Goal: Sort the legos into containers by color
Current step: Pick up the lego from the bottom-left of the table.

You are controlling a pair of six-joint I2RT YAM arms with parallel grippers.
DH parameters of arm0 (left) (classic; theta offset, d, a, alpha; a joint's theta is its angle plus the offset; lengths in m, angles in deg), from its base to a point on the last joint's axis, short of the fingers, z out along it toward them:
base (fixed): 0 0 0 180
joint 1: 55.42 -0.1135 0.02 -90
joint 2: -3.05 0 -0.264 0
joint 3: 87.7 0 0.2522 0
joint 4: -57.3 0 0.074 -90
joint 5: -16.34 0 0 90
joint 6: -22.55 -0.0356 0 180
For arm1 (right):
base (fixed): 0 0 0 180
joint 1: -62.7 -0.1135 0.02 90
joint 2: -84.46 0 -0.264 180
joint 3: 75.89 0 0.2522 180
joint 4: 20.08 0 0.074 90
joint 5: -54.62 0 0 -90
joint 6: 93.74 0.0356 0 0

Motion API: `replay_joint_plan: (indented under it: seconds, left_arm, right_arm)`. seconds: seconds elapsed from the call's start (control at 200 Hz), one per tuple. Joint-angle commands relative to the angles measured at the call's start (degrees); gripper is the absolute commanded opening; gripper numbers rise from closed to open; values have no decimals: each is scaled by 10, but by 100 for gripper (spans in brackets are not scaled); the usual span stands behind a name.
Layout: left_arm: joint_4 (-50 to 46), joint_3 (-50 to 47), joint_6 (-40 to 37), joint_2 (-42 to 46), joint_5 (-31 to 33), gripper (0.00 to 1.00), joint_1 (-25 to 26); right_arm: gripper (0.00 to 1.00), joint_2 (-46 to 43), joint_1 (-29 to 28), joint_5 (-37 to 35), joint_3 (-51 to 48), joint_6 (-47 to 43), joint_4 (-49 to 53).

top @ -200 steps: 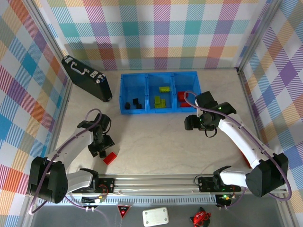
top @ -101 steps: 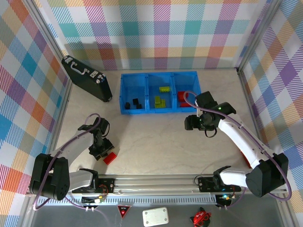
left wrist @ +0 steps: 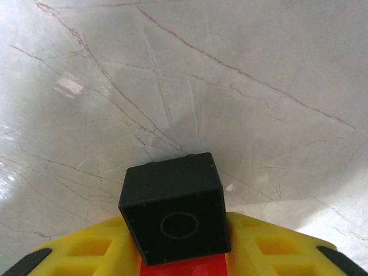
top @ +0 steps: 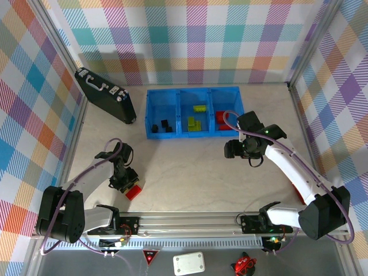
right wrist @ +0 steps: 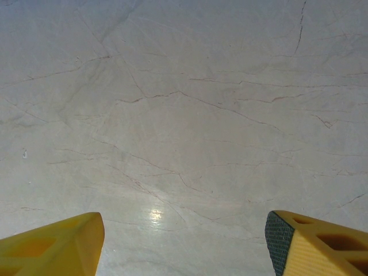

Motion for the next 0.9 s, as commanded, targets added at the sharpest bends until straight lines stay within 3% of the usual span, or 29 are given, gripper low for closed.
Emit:
replay_joint_plan:
  seconds: [0.0, 0.485, 0.895]
  left_arm:
    - [-8, 5, -10, 6, -6, 37, -7]
    - [-33, 94, -30, 0, -11, 32, 5]
    - [-37, 270, -47, -124, 21, 32, 79]
  right_arm:
    - [75, -11, -7, -4, 2, 10, 9]
    - [75, -12, -9, -17, 16, 6, 21]
    - [76, -24, -8, -31, 19, 3, 34]
